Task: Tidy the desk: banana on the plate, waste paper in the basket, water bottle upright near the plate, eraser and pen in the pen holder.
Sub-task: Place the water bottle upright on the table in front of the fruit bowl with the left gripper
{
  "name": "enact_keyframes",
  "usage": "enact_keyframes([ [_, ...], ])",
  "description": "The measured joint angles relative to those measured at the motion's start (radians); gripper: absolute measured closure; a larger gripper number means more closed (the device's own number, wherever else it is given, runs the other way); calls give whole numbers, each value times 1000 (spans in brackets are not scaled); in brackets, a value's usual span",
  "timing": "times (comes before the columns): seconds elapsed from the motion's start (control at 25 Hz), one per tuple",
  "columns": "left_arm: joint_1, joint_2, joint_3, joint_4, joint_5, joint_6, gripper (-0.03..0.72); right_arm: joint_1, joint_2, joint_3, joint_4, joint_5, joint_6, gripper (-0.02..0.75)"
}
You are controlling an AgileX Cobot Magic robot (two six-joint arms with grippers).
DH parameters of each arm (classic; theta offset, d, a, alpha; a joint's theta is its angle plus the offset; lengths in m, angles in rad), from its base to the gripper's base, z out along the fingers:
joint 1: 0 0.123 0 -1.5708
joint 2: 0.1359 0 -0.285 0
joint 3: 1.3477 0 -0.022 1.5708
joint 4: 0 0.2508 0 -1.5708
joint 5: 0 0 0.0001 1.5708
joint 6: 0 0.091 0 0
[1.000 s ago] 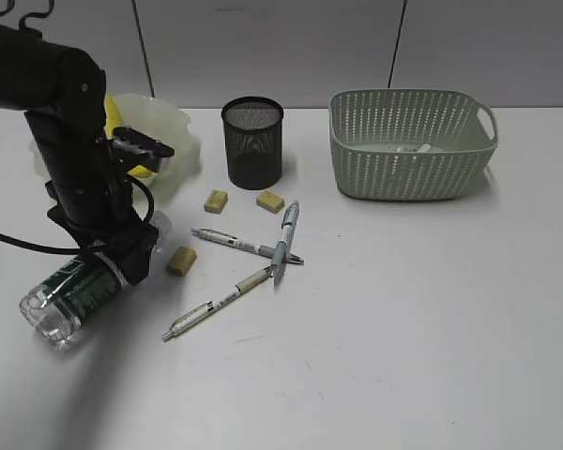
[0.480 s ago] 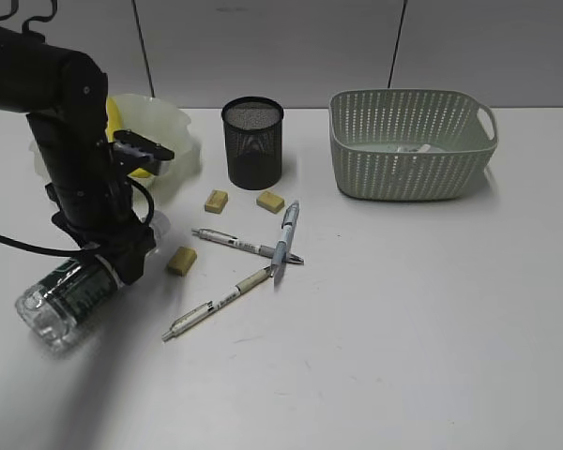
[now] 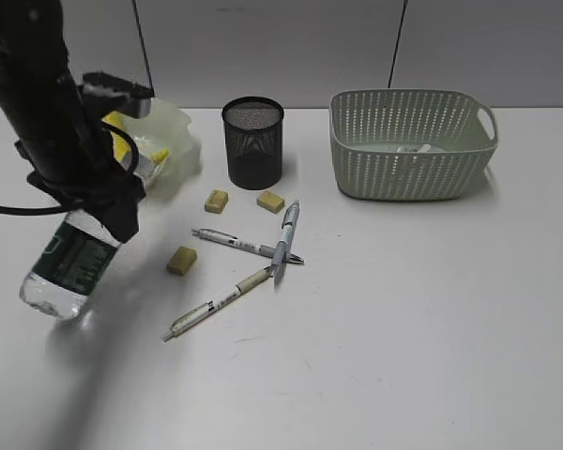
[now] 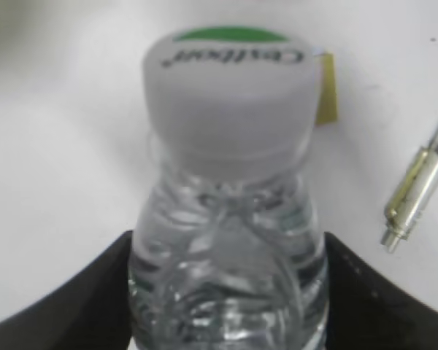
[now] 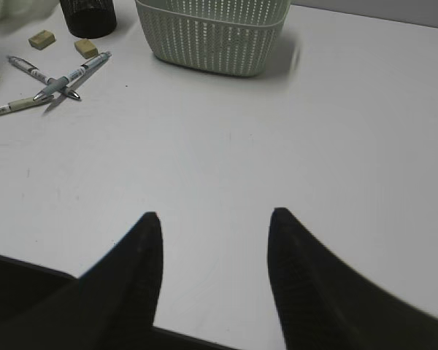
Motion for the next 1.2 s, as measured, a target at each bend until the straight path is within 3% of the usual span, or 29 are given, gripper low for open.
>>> enact_keyframes([
  [0.16,0,-126,39,-1,-5,-19,184,0,0,0,0,-1,0,357],
  [0.32,0,-290,172,-2,-93,-42,184,0,0,0,0,-1,0,357],
  [0.64,0,-606,630,-31,-695,-96,184,0,0,0,0,-1,-5,357],
  [0.8,0,-648,778,-75,-970,-97,184,0,0,0,0,-1,-5,357],
  [1.2,0,-437,836,-101,-1415,-103,184,0,0,0,0,-1,-5,357],
])
